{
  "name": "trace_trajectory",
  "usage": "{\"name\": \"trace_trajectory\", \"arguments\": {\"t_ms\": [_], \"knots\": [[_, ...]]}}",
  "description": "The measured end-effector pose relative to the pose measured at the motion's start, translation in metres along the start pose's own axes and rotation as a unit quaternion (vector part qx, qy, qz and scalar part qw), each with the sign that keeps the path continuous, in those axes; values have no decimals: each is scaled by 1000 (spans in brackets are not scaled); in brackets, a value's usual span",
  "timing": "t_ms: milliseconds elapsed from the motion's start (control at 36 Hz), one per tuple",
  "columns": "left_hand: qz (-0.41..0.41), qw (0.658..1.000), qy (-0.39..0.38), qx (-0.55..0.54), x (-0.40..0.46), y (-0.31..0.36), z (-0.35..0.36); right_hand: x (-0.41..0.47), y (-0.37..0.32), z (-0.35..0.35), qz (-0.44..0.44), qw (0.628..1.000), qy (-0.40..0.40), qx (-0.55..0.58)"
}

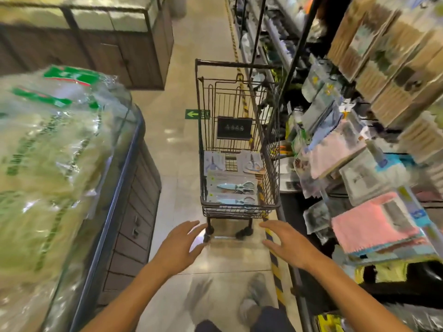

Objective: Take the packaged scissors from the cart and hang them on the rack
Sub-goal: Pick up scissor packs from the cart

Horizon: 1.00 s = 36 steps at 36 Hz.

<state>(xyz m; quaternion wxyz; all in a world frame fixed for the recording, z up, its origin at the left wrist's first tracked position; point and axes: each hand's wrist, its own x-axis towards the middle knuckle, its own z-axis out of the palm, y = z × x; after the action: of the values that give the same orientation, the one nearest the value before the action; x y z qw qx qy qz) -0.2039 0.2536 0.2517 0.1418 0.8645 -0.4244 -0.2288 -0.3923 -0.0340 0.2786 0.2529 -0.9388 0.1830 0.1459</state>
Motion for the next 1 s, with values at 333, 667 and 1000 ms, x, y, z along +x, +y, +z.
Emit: {"name": "trace_trajectory", "arguments": {"t_ms": [333, 667, 1000], "knots": [[-44, 999, -13, -10, 124, 36, -16, 113, 86, -42, -27, 998, -46, 29], [-108, 992, -58, -40, 213, 55, -4, 194, 125, -56, 3, 989, -114, 90], [-139, 978, -106, -118, 283, 17, 17, 244, 132, -49, 79, 978, -148, 127]]}}
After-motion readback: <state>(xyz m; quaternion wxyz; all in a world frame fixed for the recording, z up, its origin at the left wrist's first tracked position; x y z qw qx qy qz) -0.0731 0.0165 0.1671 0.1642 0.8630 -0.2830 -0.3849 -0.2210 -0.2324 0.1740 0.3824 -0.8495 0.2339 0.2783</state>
